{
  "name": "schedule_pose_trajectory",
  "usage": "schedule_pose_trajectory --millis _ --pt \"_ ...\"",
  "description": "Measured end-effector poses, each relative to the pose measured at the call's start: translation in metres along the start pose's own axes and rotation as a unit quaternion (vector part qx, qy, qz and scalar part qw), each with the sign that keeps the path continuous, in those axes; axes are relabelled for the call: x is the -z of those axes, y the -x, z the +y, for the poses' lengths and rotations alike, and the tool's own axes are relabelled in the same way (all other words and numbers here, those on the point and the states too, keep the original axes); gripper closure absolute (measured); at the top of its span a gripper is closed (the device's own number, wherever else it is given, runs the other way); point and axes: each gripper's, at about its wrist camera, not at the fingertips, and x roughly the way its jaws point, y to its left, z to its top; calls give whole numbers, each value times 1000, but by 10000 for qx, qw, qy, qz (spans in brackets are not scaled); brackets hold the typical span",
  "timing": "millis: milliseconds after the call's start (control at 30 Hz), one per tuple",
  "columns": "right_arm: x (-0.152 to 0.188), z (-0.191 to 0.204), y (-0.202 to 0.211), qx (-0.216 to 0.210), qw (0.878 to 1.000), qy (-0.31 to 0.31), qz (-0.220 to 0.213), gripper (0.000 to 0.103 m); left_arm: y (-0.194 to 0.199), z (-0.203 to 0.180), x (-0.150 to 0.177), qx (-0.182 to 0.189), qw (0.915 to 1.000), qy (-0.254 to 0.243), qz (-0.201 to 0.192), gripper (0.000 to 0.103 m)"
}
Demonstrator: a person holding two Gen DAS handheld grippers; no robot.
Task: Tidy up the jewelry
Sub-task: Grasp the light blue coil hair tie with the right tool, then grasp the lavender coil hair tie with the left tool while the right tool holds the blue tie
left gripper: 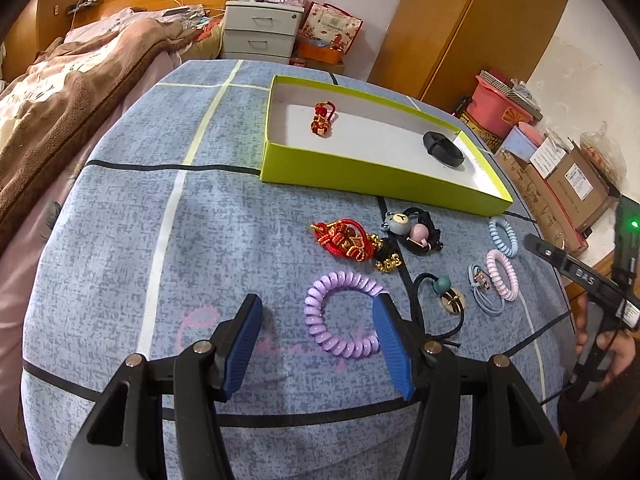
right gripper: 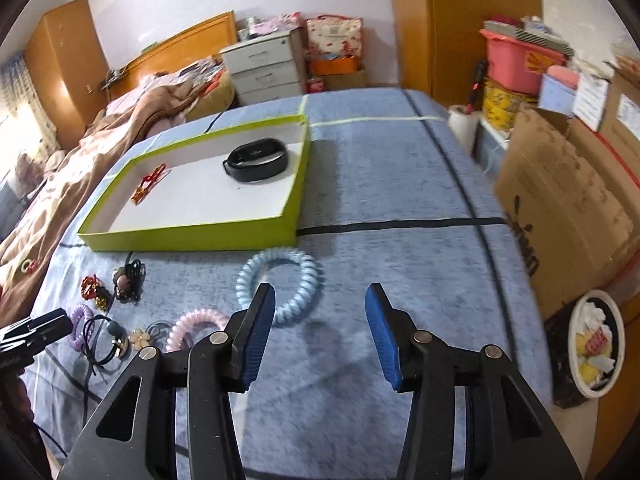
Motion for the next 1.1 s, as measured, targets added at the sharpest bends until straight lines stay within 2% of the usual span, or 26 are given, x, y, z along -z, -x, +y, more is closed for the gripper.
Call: schedule_pose_trajectory --millis 100,200,300,367,433,500,733,900,1000,1100 --pt "-2 3 -7 193 9998 89 21 55 2 0 0 2 10000 11 -32 44" --pt "-3 2 -14 207 9997 53 117 55 3 3 1 -37 10000 11 -29 44" --pt "-3 5 -15 398 9989 209 119 66 4 4 2 -82 10000 4 -26 44" --pt "-2 8 -15 466 9983 318 142 69 4 6 2 -85 10000 19 -14 44" --pt "-2 9 -14 443 9982 371 161 87 4 6 3 -96 10000 7 -15 44" --pt "-2 10 -15 567 9975 394 155 92 3 5 3 -146 9999 -44 -8 44" --pt "-2 3 -12 489 9984 248 132 93 -2 0 -1 -372 9991 -212 -47 44" --pt "-1 1 -5 379 9991 158 52 93 -7 -9 1 -760 9954 -570 -76 44" --pt "-1 1 -3 331 9994 107 33 93 -9 -13 1 -858 9936 -732 -80 45" --pt "0 1 -1 284 9996 81 9 93 -10 -14 0 -947 9922 -800 -138 55"
